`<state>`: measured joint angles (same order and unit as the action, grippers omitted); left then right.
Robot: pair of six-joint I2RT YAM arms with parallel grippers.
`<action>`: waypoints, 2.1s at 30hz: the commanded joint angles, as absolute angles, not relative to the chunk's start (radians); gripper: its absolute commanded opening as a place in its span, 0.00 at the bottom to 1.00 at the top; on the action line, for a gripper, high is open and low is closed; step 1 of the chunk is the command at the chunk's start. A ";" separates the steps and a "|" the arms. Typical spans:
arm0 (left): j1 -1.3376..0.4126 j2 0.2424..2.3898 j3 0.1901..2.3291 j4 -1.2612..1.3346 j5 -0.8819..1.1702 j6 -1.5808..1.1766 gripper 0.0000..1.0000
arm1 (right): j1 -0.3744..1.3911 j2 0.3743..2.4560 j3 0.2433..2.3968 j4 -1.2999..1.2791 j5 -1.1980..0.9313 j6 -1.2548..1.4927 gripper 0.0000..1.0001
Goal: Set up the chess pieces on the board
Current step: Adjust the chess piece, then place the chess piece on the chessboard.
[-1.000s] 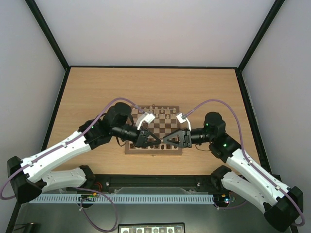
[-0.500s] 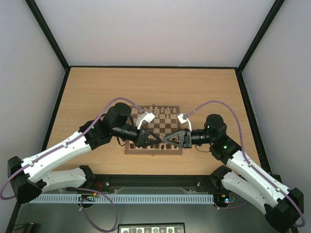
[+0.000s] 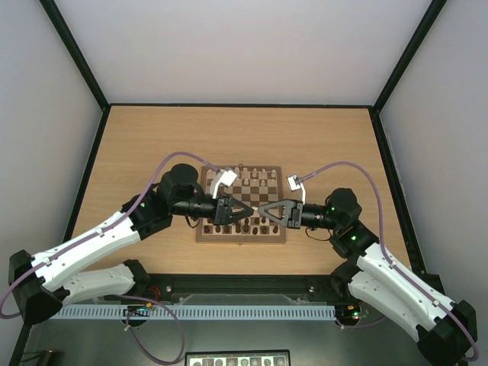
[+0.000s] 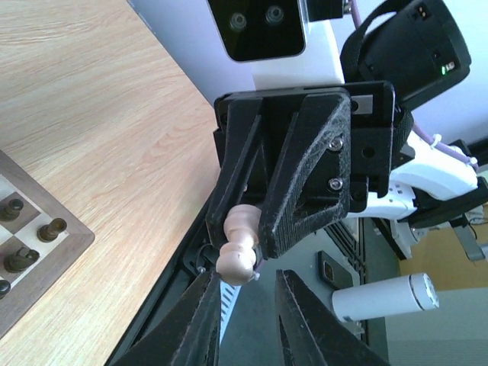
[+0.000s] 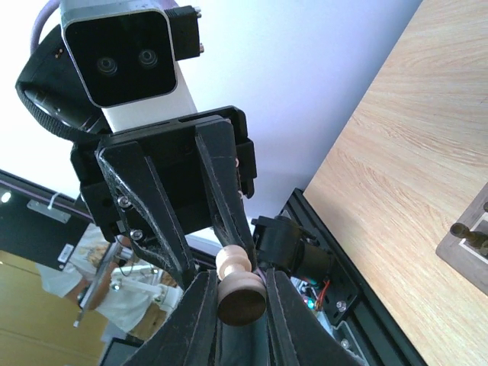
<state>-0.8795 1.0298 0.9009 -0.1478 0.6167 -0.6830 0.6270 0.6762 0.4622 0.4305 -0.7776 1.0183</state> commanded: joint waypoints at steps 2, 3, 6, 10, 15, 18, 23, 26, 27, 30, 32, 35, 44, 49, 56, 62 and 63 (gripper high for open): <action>-0.863 1.016 0.875 -0.058 0.581 -0.726 0.23 | 0.632 0.681 0.432 0.542 -0.749 1.072 0.07; -0.861 1.013 0.872 -0.047 0.577 -0.732 0.24 | 0.632 0.680 0.430 0.547 -0.747 1.077 0.07; -0.857 1.012 0.860 -0.022 0.572 -0.744 0.25 | 0.632 0.678 0.428 0.558 -0.739 1.084 0.06; -0.852 1.023 0.848 0.003 0.579 -0.756 0.25 | 0.631 0.677 0.426 0.567 -0.731 1.091 0.05; -0.850 1.031 0.839 0.021 0.581 -0.763 0.25 | 0.632 0.685 0.424 0.580 -0.738 1.095 0.04; -0.850 1.033 0.836 0.040 0.587 -0.771 0.25 | 0.632 0.692 0.419 0.587 -0.735 1.096 0.04; -0.851 1.047 0.833 0.059 0.598 -0.778 0.23 | 0.632 0.702 0.415 0.597 -0.736 1.098 0.03; -0.850 1.050 0.828 0.064 0.604 -0.780 0.20 | 0.632 0.705 0.415 0.598 -0.734 1.097 0.03; -0.850 1.051 0.828 0.064 0.605 -0.781 0.20 | 0.632 0.706 0.414 0.601 -0.732 1.097 0.03; -0.850 1.058 0.821 0.064 0.612 -0.779 0.19 | 0.632 0.708 0.416 0.600 -0.731 1.094 0.03; -0.850 1.057 0.818 0.064 0.610 -0.778 0.15 | 0.632 0.714 0.415 0.601 -0.731 1.094 0.03; -0.848 1.057 0.821 0.051 0.600 -0.774 0.12 | 0.631 0.719 0.413 0.603 -0.731 1.093 0.03; -0.745 1.094 0.934 -0.208 0.542 -0.687 0.10 | 0.632 0.673 0.503 0.236 -0.616 0.904 0.59; -0.735 1.250 1.179 -0.541 0.312 -0.554 0.10 | 0.630 0.616 0.591 -0.065 -0.450 0.723 0.71; -0.774 1.573 1.480 -0.867 -0.054 -0.477 0.08 | 0.629 0.615 0.671 -0.272 -0.297 0.591 0.75; -0.794 1.723 1.547 -0.963 -0.177 -0.475 0.07 | 0.628 0.637 0.684 -0.335 -0.250 0.542 0.88; -0.794 1.732 1.545 -0.964 -0.180 -0.471 0.07 | 0.627 0.639 0.681 -0.336 -0.251 0.536 0.91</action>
